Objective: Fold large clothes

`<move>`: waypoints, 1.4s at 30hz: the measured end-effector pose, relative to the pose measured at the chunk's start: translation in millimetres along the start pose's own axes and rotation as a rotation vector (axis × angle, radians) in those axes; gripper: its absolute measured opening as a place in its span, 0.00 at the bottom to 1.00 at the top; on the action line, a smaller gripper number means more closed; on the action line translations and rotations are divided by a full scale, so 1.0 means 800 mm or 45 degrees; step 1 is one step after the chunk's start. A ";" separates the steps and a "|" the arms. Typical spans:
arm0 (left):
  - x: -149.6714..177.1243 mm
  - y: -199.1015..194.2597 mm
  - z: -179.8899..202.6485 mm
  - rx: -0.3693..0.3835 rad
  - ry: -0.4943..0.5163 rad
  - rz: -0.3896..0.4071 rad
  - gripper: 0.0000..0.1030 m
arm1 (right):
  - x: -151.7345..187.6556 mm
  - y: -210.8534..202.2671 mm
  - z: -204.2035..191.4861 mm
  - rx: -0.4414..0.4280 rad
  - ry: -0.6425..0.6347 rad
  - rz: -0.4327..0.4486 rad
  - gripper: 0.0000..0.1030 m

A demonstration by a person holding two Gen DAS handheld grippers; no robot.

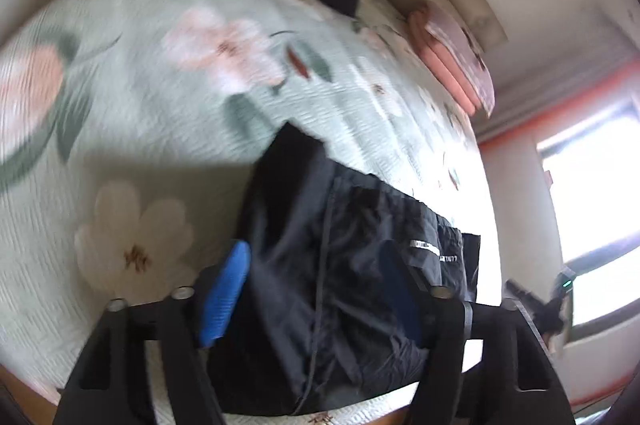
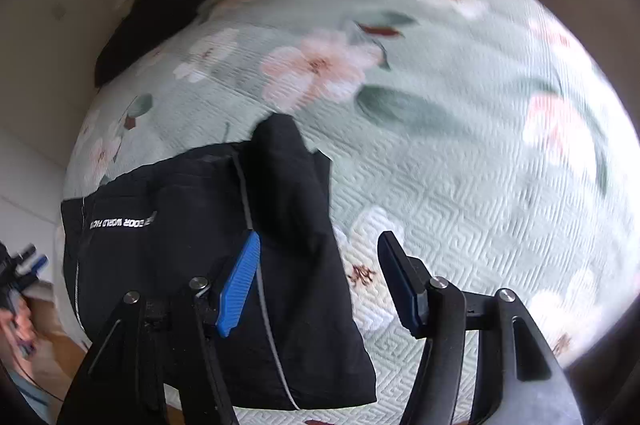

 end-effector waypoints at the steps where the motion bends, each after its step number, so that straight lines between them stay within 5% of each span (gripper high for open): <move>1: -0.003 0.010 0.011 0.010 0.018 -0.024 0.75 | -0.011 0.003 -0.031 -0.009 -0.083 0.006 0.68; 3: 0.004 0.044 0.035 0.009 0.076 -0.108 0.75 | -0.008 0.009 -0.103 -0.043 -0.220 -0.016 0.68; 5: 0.013 0.090 0.036 -0.114 0.156 -0.165 0.74 | 0.026 0.041 -0.138 -0.090 -0.304 -0.057 0.68; 8: 0.018 0.146 0.005 -0.225 0.122 -0.227 0.56 | 0.038 0.123 -0.162 -0.088 -0.360 -0.180 0.64; 10: 0.009 0.162 -0.016 -0.221 0.052 -0.173 0.55 | 0.051 0.187 -0.139 -0.116 -0.292 -0.299 0.67; 14: -0.008 0.169 -0.050 -0.204 -0.133 -0.154 0.39 | 0.047 0.221 -0.112 -0.187 -0.093 -0.304 0.75; 20: -0.009 0.167 -0.032 -0.348 -0.016 -0.189 0.39 | 0.047 0.215 -0.111 -0.148 -0.050 -0.346 0.77; 24: 0.006 0.132 0.014 -0.280 0.150 -0.235 0.39 | 0.032 0.154 -0.091 -0.147 0.013 -0.306 0.76; 28: 0.016 0.066 0.062 -0.307 0.325 -0.179 0.39 | 0.014 0.065 -0.079 -0.125 0.028 -0.203 0.78; 29: 0.016 0.045 0.079 -0.246 0.251 -0.106 0.40 | 0.011 0.040 -0.079 -0.116 0.029 -0.186 0.78; 31: 0.017 0.000 0.104 -0.264 0.315 -0.046 0.44 | 0.008 -0.008 -0.081 -0.112 0.059 -0.159 0.78; 35: 0.029 -0.095 0.165 -0.327 0.445 0.102 0.54 | 0.009 -0.108 -0.101 -0.135 0.098 -0.111 0.82; 42: 0.045 -0.211 0.248 -0.483 0.461 0.300 0.69 | 0.009 -0.242 -0.147 -0.036 -0.005 -0.076 0.84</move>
Point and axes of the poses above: each gripper's, at about its wrist camera, not at the fingertips, and y roughly the way its jaws point, z to its right, x to its underside, the point moved 6 cm from there along y, roughly the way its jaws point, and after that the axes turned 10 degrees about -y, right-handed, at the moved point
